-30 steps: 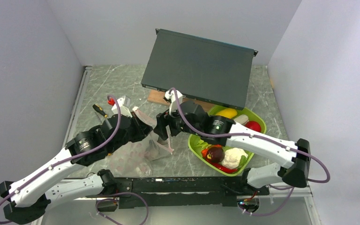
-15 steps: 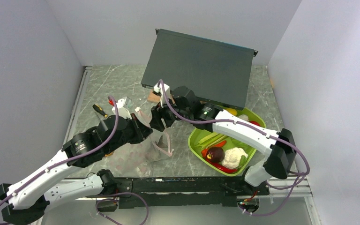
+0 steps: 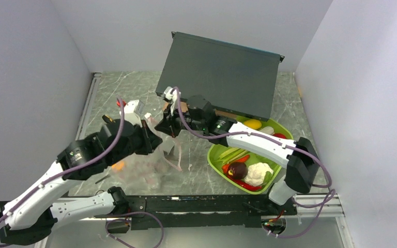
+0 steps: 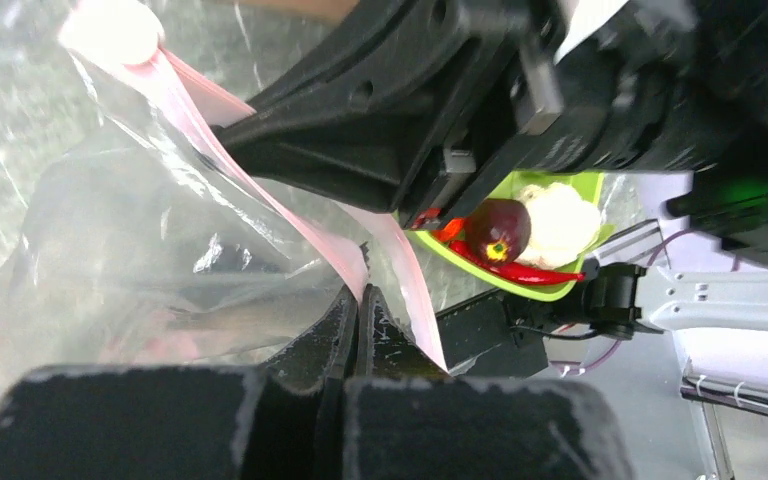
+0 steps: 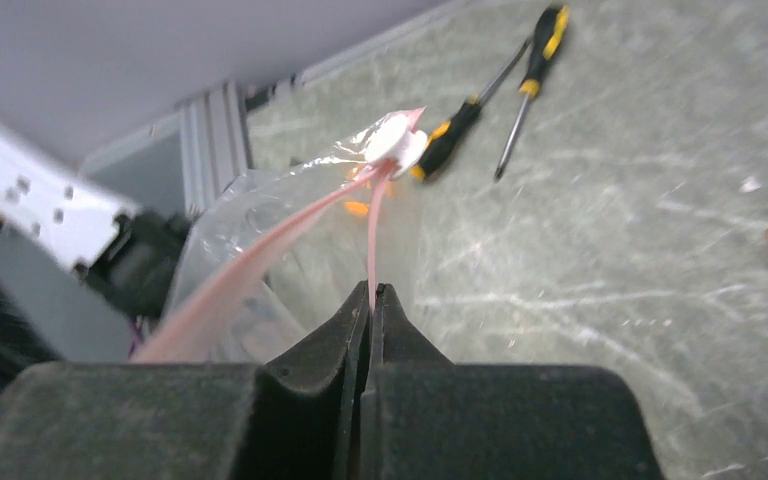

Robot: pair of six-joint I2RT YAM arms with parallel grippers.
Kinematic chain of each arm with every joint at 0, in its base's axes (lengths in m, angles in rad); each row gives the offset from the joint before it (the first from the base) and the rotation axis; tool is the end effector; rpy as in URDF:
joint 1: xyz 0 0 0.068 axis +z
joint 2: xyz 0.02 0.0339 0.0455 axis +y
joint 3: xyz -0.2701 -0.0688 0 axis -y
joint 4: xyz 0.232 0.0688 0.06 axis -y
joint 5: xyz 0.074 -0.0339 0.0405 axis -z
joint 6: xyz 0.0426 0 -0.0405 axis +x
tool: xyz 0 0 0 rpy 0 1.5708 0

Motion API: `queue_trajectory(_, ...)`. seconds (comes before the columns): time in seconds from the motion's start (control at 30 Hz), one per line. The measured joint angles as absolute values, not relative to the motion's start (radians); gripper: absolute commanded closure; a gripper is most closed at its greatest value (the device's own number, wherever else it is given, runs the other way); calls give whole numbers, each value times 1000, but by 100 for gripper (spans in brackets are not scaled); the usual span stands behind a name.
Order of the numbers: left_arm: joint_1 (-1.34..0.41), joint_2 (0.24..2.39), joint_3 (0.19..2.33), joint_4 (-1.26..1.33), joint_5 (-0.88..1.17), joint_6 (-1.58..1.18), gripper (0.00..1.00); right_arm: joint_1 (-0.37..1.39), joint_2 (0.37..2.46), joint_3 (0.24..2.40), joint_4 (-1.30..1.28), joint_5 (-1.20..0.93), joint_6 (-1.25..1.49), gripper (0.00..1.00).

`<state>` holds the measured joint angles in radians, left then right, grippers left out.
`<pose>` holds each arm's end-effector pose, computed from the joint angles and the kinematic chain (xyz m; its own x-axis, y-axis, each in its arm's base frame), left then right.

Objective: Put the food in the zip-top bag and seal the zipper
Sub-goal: Adjust the zipper food storage bag at the center of the board.

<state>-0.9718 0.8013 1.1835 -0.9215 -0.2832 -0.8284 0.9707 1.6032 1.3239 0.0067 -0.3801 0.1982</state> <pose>0.0795 -0.0953 0.3907 -0.6805 -0.2581 -0.6858 0.2314 0.8124 -0.5353 0.2002 0.3206 0.3466 -0.3397 -0.1727 -0.9245 -0.9193 0.2688 0.2876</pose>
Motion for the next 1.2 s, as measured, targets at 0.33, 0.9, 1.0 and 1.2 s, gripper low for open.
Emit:
queue_trajectory(0.33,-971,968,1424,-992,-313,-668,100,1005,1460,1155,380,-64,299,100)
queue_trajectory(0.9,-970,860,1117,-962,-296,-727,100,1133,1499,1086,241,245,305,75)
queue_trajectory(1.0,-970,869,1144,-954,-297,-727,100,1132,1490,1143,140,273,342,62)
queue_trajectory(1.2,-970,892,1150,-944,-307,-728,100,1129,1429,1232,-97,336,382,38)
